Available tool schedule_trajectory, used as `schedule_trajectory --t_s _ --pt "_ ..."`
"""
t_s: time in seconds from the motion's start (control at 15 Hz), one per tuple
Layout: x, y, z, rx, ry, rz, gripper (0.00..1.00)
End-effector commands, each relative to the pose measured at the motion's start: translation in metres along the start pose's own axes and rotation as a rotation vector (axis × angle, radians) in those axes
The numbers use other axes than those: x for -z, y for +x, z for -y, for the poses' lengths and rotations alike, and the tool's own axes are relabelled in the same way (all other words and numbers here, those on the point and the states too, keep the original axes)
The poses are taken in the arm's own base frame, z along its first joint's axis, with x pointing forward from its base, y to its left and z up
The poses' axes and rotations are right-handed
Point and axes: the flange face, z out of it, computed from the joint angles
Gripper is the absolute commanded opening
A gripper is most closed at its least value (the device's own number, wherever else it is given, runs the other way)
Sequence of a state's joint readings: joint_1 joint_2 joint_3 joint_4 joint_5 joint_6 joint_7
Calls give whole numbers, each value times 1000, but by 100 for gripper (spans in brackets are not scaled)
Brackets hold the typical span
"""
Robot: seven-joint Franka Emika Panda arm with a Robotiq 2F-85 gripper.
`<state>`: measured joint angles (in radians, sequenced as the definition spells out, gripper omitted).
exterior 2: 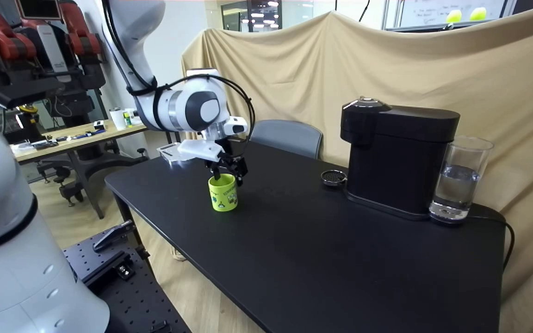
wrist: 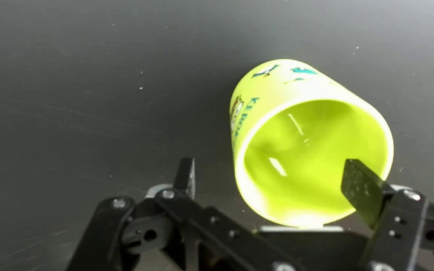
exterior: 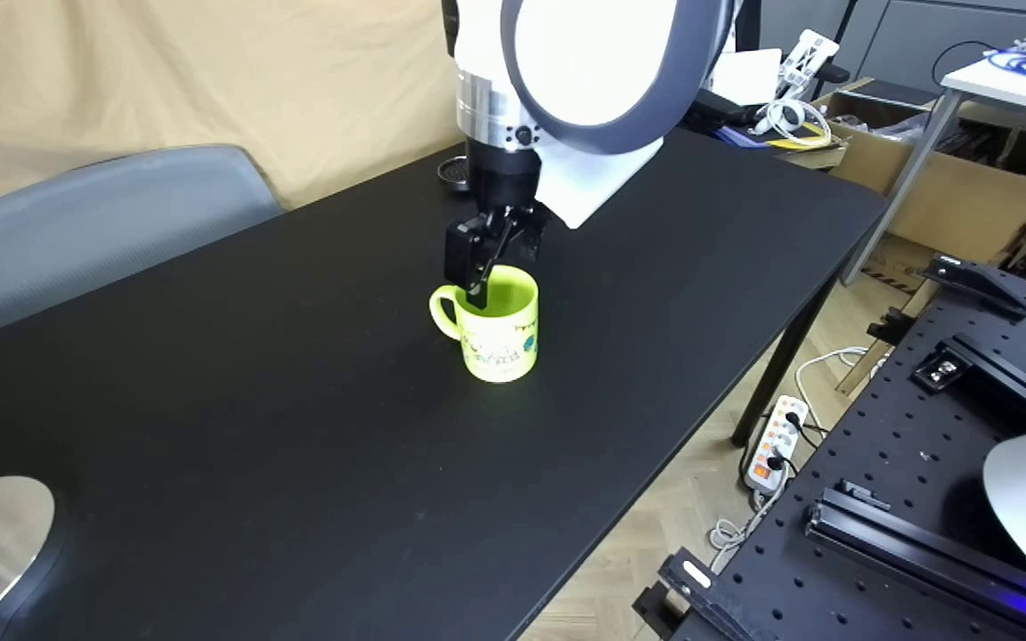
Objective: Move the cup away from you
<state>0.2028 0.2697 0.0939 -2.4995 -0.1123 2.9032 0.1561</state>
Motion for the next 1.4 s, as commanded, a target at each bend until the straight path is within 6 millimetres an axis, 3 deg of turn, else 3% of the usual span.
schedule_trajectory --t_s 0.0,0.07,0.2,0.8,0.93,1.33 --pt "-14 6 5 -63 -8 59 100" --pt "-17 3 2 -81 -19 101 75" --pt "-20 -3 0 -96 -26 171 68" --pt "-10 -1 -10 -135 -31 303 5" --pt "-9 0 -11 -135 -35 311 0" --pt "8 10 -16 -137 -47 299 2"
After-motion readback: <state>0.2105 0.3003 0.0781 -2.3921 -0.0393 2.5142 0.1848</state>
